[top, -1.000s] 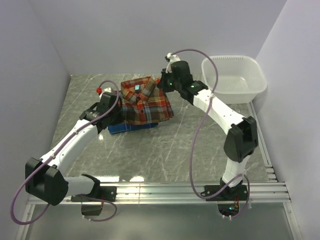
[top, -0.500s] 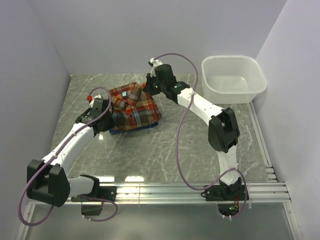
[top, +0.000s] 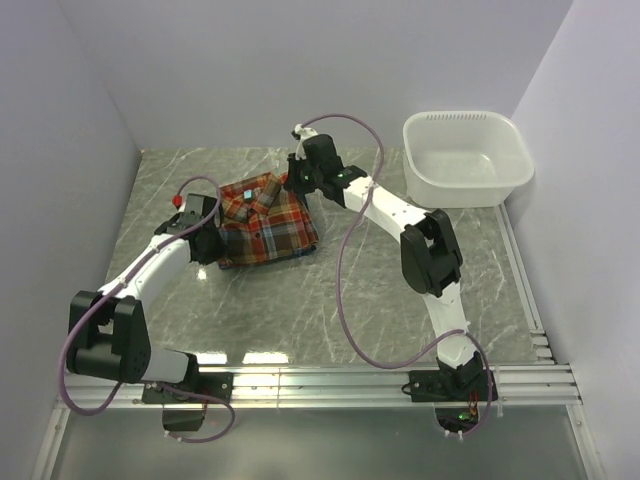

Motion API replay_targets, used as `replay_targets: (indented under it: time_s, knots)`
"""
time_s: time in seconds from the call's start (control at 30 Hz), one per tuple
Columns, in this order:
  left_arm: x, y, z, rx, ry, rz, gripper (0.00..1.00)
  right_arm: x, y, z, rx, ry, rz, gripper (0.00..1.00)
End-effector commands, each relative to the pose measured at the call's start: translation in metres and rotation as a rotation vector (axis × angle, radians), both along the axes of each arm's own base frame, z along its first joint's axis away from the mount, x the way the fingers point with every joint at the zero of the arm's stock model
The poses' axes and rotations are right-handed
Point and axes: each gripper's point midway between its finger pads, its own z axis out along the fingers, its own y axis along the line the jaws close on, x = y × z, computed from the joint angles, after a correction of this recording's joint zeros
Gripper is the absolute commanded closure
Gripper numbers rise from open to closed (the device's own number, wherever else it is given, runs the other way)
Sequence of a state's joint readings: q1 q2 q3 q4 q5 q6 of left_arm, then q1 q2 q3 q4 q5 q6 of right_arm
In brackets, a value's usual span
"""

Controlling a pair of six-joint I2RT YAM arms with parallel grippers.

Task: Fold and stack the long sleeve shirts
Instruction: Neatly place the folded shirt to the corner

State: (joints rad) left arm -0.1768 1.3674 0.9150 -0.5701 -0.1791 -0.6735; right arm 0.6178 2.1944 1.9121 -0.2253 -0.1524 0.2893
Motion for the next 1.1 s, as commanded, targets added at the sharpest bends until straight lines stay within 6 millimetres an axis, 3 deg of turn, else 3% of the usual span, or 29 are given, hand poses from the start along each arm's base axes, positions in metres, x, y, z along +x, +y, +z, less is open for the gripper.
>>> replay_targets:
  time_s: [0.0,0.07,0.1,0.13,0.23,0.4,0.53,0.57,0.7,0.8,0.83,0.9,0.97,1.07]
  knots:
    - [0.013,0.005,0.010,-0.004,-0.035,0.014,0.85,0.019,0.003,0.032,0.044,-0.087,-0.030,0.85]
    - [0.015,0.005,0.014,-0.009,-0.048,0.017,0.66,0.020,0.004,0.039,0.055,-0.089,-0.018,0.65]
    - [0.014,0.005,0.017,-0.008,-0.051,0.016,0.56,0.018,0.002,0.039,0.040,-0.080,-0.012,0.50]
    - [0.015,0.005,0.021,-0.007,-0.063,0.015,0.40,0.020,-0.001,0.044,0.034,-0.087,-0.021,0.45]
    - [0.017,0.010,0.036,0.013,-0.093,0.022,0.26,0.018,-0.007,0.066,0.027,-0.114,-0.037,0.33]
    - [0.027,0.012,0.067,0.026,-0.157,0.023,0.24,0.002,-0.020,0.111,0.099,-0.154,-0.077,0.34]
    - [0.046,0.006,0.091,-0.006,-0.242,0.020,0.32,-0.017,-0.018,0.122,0.201,-0.126,-0.060,0.41]
    - [0.053,0.003,0.093,-0.021,-0.263,0.019,0.33,-0.022,-0.017,0.115,0.213,-0.100,-0.056,0.42]
    - [0.072,-0.005,0.067,-0.091,-0.225,0.035,0.39,-0.025,-0.004,0.088,0.279,0.000,-0.054,0.51]
    - [0.083,-0.007,0.047,-0.166,-0.193,0.065,0.41,-0.023,0.006,0.052,0.316,0.085,-0.032,0.52]
    - [0.082,-0.005,0.038,-0.171,-0.180,0.081,0.41,-0.022,0.010,0.028,0.310,0.132,-0.022,0.52]
    - [0.082,0.003,0.021,-0.168,-0.161,0.139,0.40,-0.014,0.008,0.008,0.324,0.168,-0.048,0.54]
    - [0.085,0.006,0.014,-0.180,-0.161,0.163,0.36,-0.008,-0.001,-0.026,0.311,0.212,-0.085,0.55]
    - [0.086,0.008,0.003,-0.220,-0.143,0.188,0.32,-0.004,-0.011,-0.046,0.340,0.250,-0.112,0.55]
